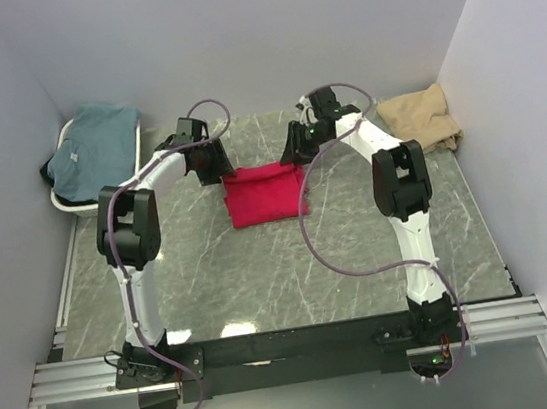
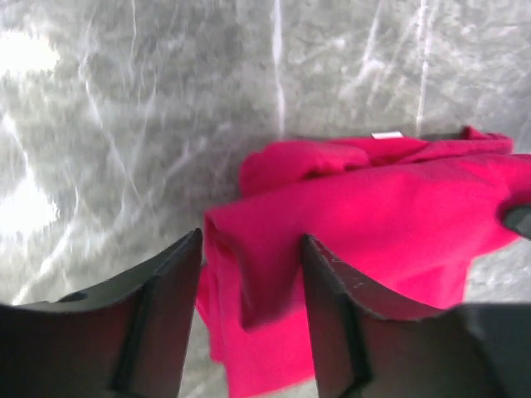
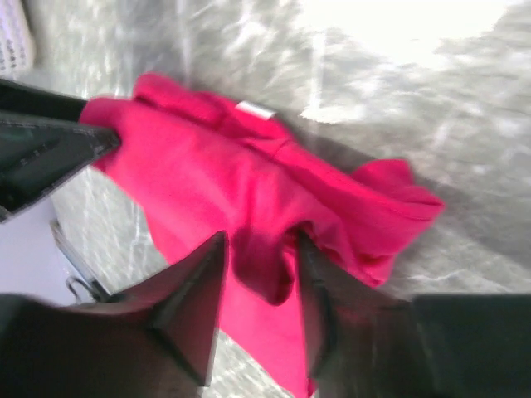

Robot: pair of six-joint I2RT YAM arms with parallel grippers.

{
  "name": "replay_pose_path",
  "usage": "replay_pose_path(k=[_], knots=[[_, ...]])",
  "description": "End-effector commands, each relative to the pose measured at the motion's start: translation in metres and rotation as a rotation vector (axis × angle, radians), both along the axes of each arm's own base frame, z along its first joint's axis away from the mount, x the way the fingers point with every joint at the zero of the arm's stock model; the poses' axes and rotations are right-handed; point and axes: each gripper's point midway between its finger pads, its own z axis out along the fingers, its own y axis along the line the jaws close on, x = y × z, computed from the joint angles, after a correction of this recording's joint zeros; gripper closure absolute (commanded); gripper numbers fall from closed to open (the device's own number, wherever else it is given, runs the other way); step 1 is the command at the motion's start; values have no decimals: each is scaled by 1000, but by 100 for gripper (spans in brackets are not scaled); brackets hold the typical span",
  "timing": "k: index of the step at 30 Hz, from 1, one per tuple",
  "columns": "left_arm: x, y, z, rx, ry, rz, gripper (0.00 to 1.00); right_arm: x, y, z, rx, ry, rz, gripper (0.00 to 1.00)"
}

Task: Fold and stack the t-shirts
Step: Fold the tshirt

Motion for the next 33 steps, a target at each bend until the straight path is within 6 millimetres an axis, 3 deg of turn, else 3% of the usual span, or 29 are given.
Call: replay_pose_path(k=[1,2,5,7,8,9,10,12,13,16,17,19,20,26,33], knots=[[42,-11,30,-86,-142,-16,40,36,-18,18,-4,-113,-88,47],[49,-7,37,-91,-170,-10,36,40,-22,18,-11,-124,-102,42],[63,11,50,-63,-216,32,33,55,-40,30,-75,-195,-169,40],[73,18,79,-65,-285,45,32,61,-51,49,-98,-262,-200,40],[73,24,82,-57,-297,54,31,61,-54,57,-109,-291,-205,40],[71,25,88,-54,-305,61,31,59,-58,70,-120,-327,-205,39],[67,27,107,-58,-337,64,30,54,-56,78,-111,-335,-182,39],[55,21,114,-97,-342,28,29,45,-52,90,-99,-342,-143,40],[49,18,129,-118,-359,13,30,35,-45,92,-70,-321,-104,41],[22,0,139,-226,-325,-67,31,13,-31,95,-34,-287,-54,43],[11,-6,129,-245,-286,-78,32,5,-25,97,-11,-277,-29,43],[-4,-17,130,-268,-279,-117,33,-10,-16,94,9,-250,-2,45],[-16,-27,118,-261,-250,-139,34,-17,-12,95,16,-245,10,46],[-50,-52,77,-265,-161,-176,35,-53,12,64,0,-174,75,47],[-48,-57,53,-257,-134,-176,36,-60,26,35,-17,-121,100,47]])
